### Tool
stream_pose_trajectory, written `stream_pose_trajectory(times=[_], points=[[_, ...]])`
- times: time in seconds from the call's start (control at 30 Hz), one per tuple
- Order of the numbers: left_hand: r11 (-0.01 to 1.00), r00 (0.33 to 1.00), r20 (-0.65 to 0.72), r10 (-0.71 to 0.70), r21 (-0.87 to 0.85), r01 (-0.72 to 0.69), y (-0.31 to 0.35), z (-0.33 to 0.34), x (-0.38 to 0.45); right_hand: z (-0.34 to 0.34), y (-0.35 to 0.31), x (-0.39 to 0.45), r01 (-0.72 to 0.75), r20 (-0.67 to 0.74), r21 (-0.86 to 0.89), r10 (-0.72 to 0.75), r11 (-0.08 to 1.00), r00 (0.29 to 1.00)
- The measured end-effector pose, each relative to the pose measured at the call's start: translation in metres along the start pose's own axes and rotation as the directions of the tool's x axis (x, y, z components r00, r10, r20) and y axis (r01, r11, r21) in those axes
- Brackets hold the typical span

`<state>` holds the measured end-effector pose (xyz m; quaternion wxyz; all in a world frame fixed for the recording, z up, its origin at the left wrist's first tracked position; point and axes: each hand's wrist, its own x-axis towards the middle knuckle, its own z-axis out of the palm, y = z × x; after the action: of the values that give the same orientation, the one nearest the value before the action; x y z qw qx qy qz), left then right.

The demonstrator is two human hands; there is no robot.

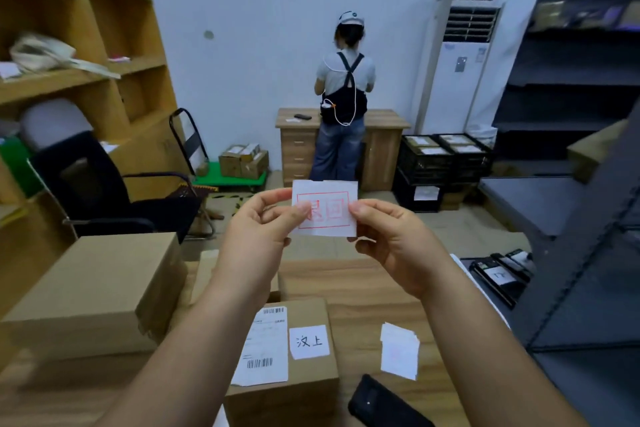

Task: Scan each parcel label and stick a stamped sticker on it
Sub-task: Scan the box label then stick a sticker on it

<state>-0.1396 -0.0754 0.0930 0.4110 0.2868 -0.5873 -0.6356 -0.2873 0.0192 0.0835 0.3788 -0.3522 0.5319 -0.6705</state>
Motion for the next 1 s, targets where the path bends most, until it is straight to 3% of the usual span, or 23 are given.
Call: stream_pose_trajectory(times=[0.3,0.37,0.4,0.47,0.5,0.53,0.57,0.7,0.87,1.0], points=[[0.989,0.99,0.008,0.143,0.039,-0.143,0.021,0.021,0.002,-0.01,-0.033,-0.001,0.101,-0.072,-0.061,-0.106,0.993,0.992],[0.948,0.96,-0.051,0.276,0.181,-0.263,0.02,0.02,0.003,-0.009,-0.039,0.001,0.145,-0.143,-0.115,-0.161,0.983,0.977],[0.866,0.904,-0.062,0.423,0.323,-0.383,0.019,0.018,0.004,-0.009,-0.04,0.002,0.17,-0.183,-0.149,-0.196,0.974,0.963],[0.559,0.691,0.069,0.72,0.533,-0.635,0.016,0.018,0.003,-0.008,-0.04,0.002,0.208,-0.216,-0.196,-0.249,0.958,0.944],[0.396,0.591,0.178,0.787,0.588,-0.705,0.012,0.019,0.003,-0.007,-0.039,0.002,0.215,-0.207,-0.203,-0.257,0.955,0.944],[0.276,0.535,0.267,0.802,0.627,-0.728,0.008,0.021,0.004,-0.005,-0.038,0.001,0.214,-0.184,-0.201,-0.251,0.956,0.95],[0.222,0.531,0.316,0.786,0.658,-0.72,0.006,0.024,0.005,-0.003,-0.036,0.0,0.207,-0.153,-0.184,-0.236,0.961,0.96],[0.31,0.629,0.301,0.717,0.671,-0.674,0.005,0.023,0.008,0.0,-0.029,0.0,0.177,-0.026,-0.014,-0.177,0.984,0.984],[0.319,0.623,0.352,0.699,0.627,-0.711,0.011,0.017,0.009,0.0,-0.027,-0.003,0.175,0.051,0.13,-0.183,0.976,0.982],[0.31,0.603,0.345,0.72,0.617,-0.723,0.011,0.015,0.007,0.002,-0.027,-0.005,0.152,0.005,0.213,-0.157,0.965,0.988]])
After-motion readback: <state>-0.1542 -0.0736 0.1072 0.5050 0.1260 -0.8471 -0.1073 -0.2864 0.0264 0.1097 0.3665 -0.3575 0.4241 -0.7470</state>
